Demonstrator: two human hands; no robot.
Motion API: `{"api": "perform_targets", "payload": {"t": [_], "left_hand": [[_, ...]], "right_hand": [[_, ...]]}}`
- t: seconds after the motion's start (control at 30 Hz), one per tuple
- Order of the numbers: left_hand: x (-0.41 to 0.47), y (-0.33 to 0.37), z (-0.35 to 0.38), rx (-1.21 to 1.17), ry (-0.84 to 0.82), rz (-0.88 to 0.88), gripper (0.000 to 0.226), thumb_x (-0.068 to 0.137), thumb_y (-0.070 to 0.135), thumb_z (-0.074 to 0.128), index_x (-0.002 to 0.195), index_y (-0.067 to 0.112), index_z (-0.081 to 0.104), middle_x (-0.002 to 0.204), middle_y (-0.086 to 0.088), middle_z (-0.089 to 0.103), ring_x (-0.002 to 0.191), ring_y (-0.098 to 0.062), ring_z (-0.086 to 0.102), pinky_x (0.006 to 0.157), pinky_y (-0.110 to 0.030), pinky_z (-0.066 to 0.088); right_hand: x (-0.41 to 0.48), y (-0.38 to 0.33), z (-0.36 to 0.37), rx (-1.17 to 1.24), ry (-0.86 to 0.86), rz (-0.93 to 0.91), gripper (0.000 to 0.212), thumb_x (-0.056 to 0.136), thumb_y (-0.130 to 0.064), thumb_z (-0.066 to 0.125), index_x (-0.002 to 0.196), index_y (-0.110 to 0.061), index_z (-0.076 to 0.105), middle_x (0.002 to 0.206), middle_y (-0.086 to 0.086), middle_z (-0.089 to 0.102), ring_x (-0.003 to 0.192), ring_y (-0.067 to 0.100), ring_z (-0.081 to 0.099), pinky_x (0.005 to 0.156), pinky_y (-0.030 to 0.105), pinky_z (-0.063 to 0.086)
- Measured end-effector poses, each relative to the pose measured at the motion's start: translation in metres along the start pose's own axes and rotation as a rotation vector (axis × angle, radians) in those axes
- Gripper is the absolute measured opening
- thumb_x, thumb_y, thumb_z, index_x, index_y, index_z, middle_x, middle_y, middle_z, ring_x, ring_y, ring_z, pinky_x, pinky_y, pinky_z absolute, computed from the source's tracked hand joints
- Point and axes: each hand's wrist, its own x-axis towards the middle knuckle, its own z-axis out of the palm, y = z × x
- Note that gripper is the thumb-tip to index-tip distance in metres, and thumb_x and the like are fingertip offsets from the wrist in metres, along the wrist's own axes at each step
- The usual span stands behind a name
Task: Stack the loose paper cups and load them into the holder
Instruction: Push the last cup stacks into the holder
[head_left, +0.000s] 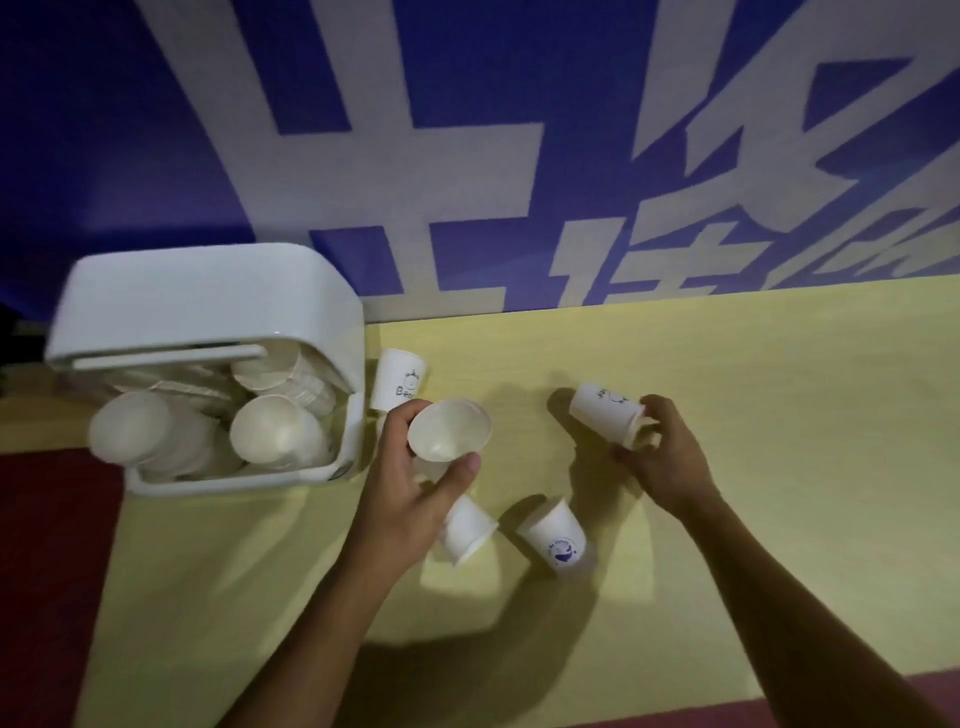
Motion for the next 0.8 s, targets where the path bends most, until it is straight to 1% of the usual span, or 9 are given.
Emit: {"api": "perform_targets", "payload": {"t": [0.07, 0.17, 0.3, 0.37, 0.43, 0.5, 0.6, 0.67, 0.8], "left_hand": [[-0.008, 0.002, -0.023, -0.012, 0.014, 0.008, 0.056, 0.077, 0.056, 0.076, 0.125, 0.054, 0.047, 0.123, 0.022, 0.06, 0.115, -0.005, 0.061, 0.086, -0.02, 0.052], [-0.024, 0.002, -0.07, 0.012, 0.036, 0.031, 0.062, 0.081, 0.048, 0.077, 0.133, 0.042, 0.045, 0.126, 0.021, 0.057, 0.118, -0.004, 0.057, 0.087, -0.015, 0.048], [-0.037, 0.002, -0.13, 0.071, 0.088, 0.109, 0.06, 0.081, 0.044, 0.078, 0.132, 0.036, 0.048, 0.125, 0.016, 0.06, 0.117, -0.013, 0.058, 0.089, -0.017, 0.047], [-0.042, 0.0, -0.158, 0.087, 0.11, 0.136, 0.06, 0.079, 0.046, 0.078, 0.13, 0.036, 0.05, 0.125, 0.016, 0.061, 0.116, -0.014, 0.059, 0.089, -0.017, 0.047], [-0.044, -0.002, -0.18, 0.104, 0.115, 0.15, 0.064, 0.077, 0.049, 0.079, 0.132, 0.033, 0.05, 0.128, 0.015, 0.06, 0.118, -0.016, 0.058, 0.089, -0.019, 0.048], [-0.046, -0.007, -0.2, 0.113, 0.119, 0.165, 0.068, 0.077, 0.045, 0.082, 0.134, 0.03, 0.049, 0.13, 0.013, 0.06, 0.12, -0.018, 0.058, 0.091, -0.019, 0.048], [-0.049, -0.015, -0.221, 0.106, 0.141, 0.168, 0.068, 0.076, 0.048, 0.082, 0.134, 0.032, 0.048, 0.131, 0.013, 0.06, 0.121, -0.018, 0.058, 0.093, -0.018, 0.046], [-0.052, -0.019, -0.231, 0.099, 0.165, 0.16, 0.067, 0.076, 0.051, 0.08, 0.132, 0.034, 0.049, 0.132, 0.013, 0.059, 0.121, -0.018, 0.058, 0.093, -0.021, 0.046], [-0.055, -0.024, -0.241, 0.108, 0.223, 0.168, 0.064, 0.075, 0.052, 0.078, 0.13, 0.039, 0.05, 0.13, 0.022, 0.057, 0.12, -0.012, 0.057, 0.092, -0.012, 0.042]], "right_hand": [[-0.018, -0.022, 0.003, 0.028, 0.047, -0.022, 0.071, 0.077, -0.019, 0.09, 0.136, -0.014, 0.05, 0.124, 0.001, 0.061, 0.104, 0.026, 0.063, 0.08, 0.032, 0.048], [-0.051, -0.075, 0.021, 0.065, 0.096, -0.124, 0.075, 0.078, -0.032, 0.088, 0.141, -0.018, 0.051, 0.13, 0.002, 0.058, 0.105, 0.022, 0.064, 0.078, 0.031, 0.053], [-0.091, -0.156, 0.053, 0.14, 0.077, -0.236, 0.078, 0.078, -0.044, 0.083, 0.146, -0.024, 0.049, 0.134, -0.008, 0.053, 0.112, 0.014, 0.061, 0.086, 0.028, 0.054], [-0.108, -0.195, 0.072, 0.182, 0.063, -0.285, 0.082, 0.073, -0.048, 0.084, 0.145, -0.024, 0.051, 0.137, -0.011, 0.054, 0.114, 0.01, 0.061, 0.088, 0.028, 0.055], [-0.12, -0.229, 0.09, 0.238, 0.065, -0.341, 0.081, 0.07, -0.05, 0.084, 0.141, -0.023, 0.055, 0.134, -0.012, 0.057, 0.117, 0.009, 0.062, 0.089, 0.026, 0.056], [-0.127, -0.258, 0.109, 0.26, 0.059, -0.398, 0.078, 0.071, -0.052, 0.083, 0.138, -0.024, 0.056, 0.129, -0.014, 0.058, 0.119, 0.008, 0.06, 0.09, 0.024, 0.055], [-0.13, -0.288, 0.132, 0.237, 0.016, -0.467, 0.072, 0.075, -0.047, 0.086, 0.137, -0.029, 0.053, 0.128, -0.017, 0.057, 0.12, 0.005, 0.058, 0.091, 0.023, 0.054], [-0.129, -0.3, 0.145, 0.206, -0.008, -0.503, 0.069, 0.076, -0.045, 0.087, 0.134, -0.032, 0.052, 0.128, -0.017, 0.056, 0.12, 0.004, 0.056, 0.091, 0.022, 0.053], [-0.123, -0.307, 0.163, 0.129, -0.024, -0.538, 0.074, 0.076, -0.057, 0.084, 0.134, -0.021, 0.057, 0.124, -0.009, 0.058, 0.115, 0.007, 0.057, 0.092, 0.03, 0.053]]}}
